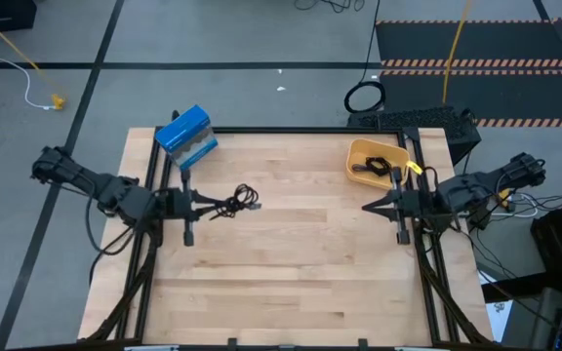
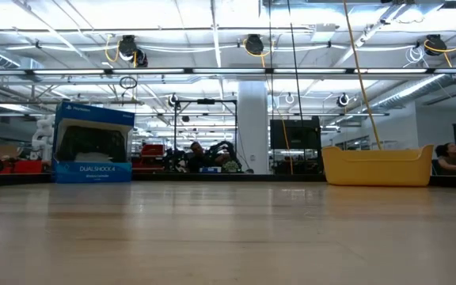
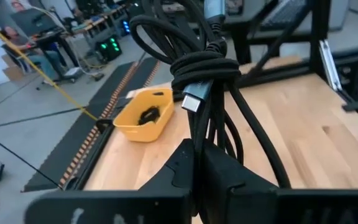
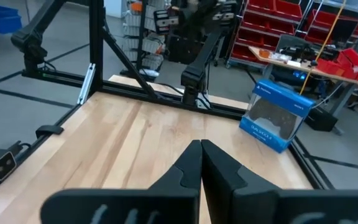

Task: Pick and place USB-C Cables
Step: Put the charger cable into the yellow bin

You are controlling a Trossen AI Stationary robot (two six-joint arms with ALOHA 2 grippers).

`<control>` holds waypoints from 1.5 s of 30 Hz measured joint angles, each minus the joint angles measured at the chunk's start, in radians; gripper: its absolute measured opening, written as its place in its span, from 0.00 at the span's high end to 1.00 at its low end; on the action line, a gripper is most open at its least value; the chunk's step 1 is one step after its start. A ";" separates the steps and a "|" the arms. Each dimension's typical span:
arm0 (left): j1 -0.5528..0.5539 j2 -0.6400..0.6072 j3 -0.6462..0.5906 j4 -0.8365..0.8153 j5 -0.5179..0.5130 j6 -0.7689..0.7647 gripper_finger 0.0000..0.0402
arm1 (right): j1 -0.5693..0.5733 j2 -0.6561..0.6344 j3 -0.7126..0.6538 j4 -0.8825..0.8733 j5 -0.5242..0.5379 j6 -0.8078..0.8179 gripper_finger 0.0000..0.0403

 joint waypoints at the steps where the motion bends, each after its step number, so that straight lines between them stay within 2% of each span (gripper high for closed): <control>1: 0.013 -0.008 -0.007 0.010 0.005 -0.005 0.95 | 0.000 0.003 0.000 0.002 0.000 -0.004 1.00; 5: 0.050 -0.047 -0.081 0.083 0.024 -0.004 0.92 | -0.007 0.015 0.000 0.003 0.003 -0.008 1.00; 11: 0.119 -0.114 -0.212 0.306 0.112 0.057 0.98 | -0.037 0.026 0.000 0.042 0.003 -0.007 1.00; 18: 0.193 -0.115 -0.256 0.415 0.196 0.086 0.92 | -0.068 0.042 0.000 0.070 0.003 0.000 1.00; 21: 0.222 -0.096 -0.271 0.463 0.240 0.087 0.94 | -0.083 0.056 0.000 0.082 0.003 0.005 1.00; 26: 0.268 -0.013 -0.274 0.605 0.346 0.083 0.98 | -0.107 0.103 0.000 0.167 0.000 0.009 1.00; 32: 0.316 0.135 -0.274 0.807 0.440 0.084 0.94 | -0.119 0.189 0.000 0.312 -0.004 0.004 0.97; 38: 0.355 0.291 -0.218 0.872 0.505 0.079 0.98 | -0.120 0.279 0.000 0.474 -0.004 0.001 0.83; 45: 0.358 0.470 -0.073 0.875 0.516 0.106 0.95 | -0.120 0.355 0.000 0.611 -0.004 0.049 0.65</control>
